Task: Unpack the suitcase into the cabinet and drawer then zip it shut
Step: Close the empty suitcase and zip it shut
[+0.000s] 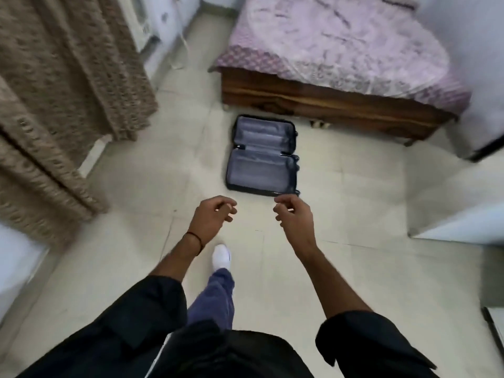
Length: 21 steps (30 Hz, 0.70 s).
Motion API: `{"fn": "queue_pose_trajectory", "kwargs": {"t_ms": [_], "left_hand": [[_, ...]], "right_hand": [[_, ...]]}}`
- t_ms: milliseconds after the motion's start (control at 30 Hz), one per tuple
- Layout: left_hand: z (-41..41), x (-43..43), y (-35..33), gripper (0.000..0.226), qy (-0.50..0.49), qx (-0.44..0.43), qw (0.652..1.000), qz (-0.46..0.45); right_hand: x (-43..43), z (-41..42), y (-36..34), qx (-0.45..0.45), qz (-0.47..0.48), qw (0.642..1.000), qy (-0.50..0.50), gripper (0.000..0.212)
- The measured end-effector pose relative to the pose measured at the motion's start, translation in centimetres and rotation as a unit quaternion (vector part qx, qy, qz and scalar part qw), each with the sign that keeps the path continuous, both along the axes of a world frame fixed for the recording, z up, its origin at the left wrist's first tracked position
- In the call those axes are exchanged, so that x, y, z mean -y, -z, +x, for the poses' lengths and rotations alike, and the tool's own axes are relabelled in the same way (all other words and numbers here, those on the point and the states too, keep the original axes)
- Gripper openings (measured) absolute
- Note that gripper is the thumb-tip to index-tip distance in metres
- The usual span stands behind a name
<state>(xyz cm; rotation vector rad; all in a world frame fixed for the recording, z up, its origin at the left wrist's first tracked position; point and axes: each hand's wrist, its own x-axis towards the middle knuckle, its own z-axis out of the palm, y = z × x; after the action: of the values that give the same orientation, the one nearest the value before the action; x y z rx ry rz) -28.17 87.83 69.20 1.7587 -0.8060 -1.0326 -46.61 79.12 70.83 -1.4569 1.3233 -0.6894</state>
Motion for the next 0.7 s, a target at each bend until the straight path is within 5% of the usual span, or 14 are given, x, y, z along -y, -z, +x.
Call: {"fn": "queue_pose_trajectory", "kwargs": {"t_ms": [700], "left_hand": [[9.6, 52.9, 5.0, 0.020, 0.016, -0.033, 0.997, 0.063]], "right_hand": [[50.0, 8.2, 2.6, -0.113, 0.047, 0.992, -0.018, 0.012]]}}
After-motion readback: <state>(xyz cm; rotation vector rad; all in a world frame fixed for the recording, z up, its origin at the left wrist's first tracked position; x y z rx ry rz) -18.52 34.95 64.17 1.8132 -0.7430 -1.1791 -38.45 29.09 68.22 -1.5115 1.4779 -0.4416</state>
